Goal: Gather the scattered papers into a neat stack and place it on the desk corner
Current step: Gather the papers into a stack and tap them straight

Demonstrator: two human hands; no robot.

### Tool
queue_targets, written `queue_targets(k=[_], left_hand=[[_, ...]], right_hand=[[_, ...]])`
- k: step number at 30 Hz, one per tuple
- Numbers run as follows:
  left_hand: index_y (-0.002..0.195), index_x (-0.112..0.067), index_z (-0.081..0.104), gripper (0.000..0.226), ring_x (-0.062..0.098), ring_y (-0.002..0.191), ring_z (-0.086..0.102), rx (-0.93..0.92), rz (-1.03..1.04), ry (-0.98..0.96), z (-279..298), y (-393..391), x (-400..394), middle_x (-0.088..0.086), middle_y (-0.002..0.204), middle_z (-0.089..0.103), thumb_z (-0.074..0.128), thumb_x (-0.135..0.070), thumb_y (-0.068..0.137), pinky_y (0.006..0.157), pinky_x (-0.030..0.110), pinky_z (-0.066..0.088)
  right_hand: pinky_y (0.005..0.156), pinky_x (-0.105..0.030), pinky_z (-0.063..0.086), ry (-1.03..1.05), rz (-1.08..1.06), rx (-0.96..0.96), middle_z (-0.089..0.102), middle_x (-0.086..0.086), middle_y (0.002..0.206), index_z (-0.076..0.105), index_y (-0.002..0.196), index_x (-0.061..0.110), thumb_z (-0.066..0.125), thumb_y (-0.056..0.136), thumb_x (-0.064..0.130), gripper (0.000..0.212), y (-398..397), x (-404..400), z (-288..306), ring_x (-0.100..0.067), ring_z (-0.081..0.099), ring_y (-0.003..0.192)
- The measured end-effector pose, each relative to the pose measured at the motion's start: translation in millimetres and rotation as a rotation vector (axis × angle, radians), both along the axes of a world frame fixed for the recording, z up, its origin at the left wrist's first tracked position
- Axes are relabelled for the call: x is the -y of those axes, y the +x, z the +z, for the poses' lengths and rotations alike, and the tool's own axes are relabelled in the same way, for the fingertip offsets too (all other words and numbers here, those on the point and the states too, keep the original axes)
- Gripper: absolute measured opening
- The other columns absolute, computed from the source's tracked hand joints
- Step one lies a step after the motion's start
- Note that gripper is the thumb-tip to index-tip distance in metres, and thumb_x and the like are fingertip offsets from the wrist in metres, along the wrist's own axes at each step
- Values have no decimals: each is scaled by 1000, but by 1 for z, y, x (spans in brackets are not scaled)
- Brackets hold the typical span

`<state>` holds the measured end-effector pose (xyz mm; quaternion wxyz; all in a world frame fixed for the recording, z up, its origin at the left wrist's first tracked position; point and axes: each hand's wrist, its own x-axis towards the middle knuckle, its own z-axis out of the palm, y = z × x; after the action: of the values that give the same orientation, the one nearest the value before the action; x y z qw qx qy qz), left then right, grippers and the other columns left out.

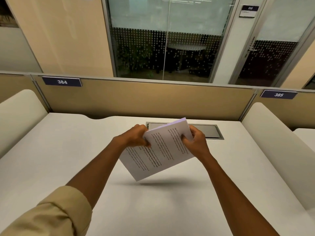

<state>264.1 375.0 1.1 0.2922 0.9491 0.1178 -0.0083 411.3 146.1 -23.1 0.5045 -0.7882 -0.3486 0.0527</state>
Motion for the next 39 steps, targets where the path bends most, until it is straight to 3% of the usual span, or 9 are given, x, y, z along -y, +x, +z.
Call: queue_targets(k=[5, 10, 13, 16, 19, 21, 27, 34, 39], left_hand=[[103, -15, 73, 27, 16, 75, 72, -72, 30, -39, -10, -6, -4, 5, 105, 75, 78, -21, 78, 73, 30, 62], [100, -15, 76, 26, 18, 79, 74, -178, 94, -98, -23, -35, -28, 6, 102, 77, 79, -24, 77, 75, 28, 61], [99, -6, 76, 32, 30, 88, 73, -117, 164, -352, -35, -62, -42, 10, 98, 77, 82, -25, 74, 82, 41, 59], [105, -10, 74, 40, 30, 96, 72, 45, 255, -654, -50, -83, -41, 9, 101, 77, 78, -32, 72, 85, 45, 58], [114, -8, 69, 43, 34, 107, 68, 217, 373, -957, -75, -91, -22, 13, 111, 74, 77, -33, 80, 92, 48, 55], [116, -6, 67, 39, 37, 109, 67, 315, 461, -1043, -95, -92, -3, 15, 114, 72, 68, -33, 88, 96, 52, 53], [107, -19, 70, 19, 28, 96, 73, 490, 656, -946, -123, -88, 34, 5, 103, 76, 63, -29, 92, 81, 43, 60], [98, -36, 69, 11, 14, 86, 73, 579, 673, -817, -122, -88, 37, -3, 100, 76, 60, -32, 94, 68, 29, 60], [102, -39, 66, 12, 11, 91, 72, 582, 703, -778, -136, -96, 41, -6, 100, 74, 61, -32, 94, 67, 24, 59]], right_hand=[[55, -11, 51, -47, 46, -37, 65, 11, 87, 58, 100, 22, 63, 90, 19, 12, -1, 4, -11, -7, 66, 77], [65, -19, 53, -47, 47, -148, 66, 3, 95, 57, 107, 18, 62, 92, 14, 16, 3, 14, -19, -12, 66, 85], [70, -24, 54, -39, 35, -213, 66, -2, 104, 54, 112, 20, 60, 94, 14, 20, 5, 23, -25, -18, 66, 91], [74, -28, 55, -39, 18, -267, 64, -1, 111, 52, 120, 20, 58, 95, 14, 27, 3, 27, -33, -21, 66, 95], [70, -25, 55, -19, 2, -320, 64, 2, 111, 51, 120, 24, 55, 96, 12, 27, -5, 27, -43, -20, 66, 93], [68, -24, 56, -10, -9, -346, 64, 3, 110, 50, 117, 26, 55, 97, 13, 24, -11, 25, -51, -19, 67, 91], [83, -43, 60, 21, -99, -394, 65, -6, 113, 52, 121, 17, 56, 96, 11, 26, -25, 26, -74, -26, 66, 99], [72, -26, 55, 134, -196, -441, 65, 3, 105, 52, 111, 28, 56, 96, 14, 21, -40, 19, -84, -16, 65, 95], [86, -39, 58, 66, -210, -475, 59, 2, 115, 44, 127, 22, 54, 97, 17, 32, -55, 19, -105, -20, 61, 103]])
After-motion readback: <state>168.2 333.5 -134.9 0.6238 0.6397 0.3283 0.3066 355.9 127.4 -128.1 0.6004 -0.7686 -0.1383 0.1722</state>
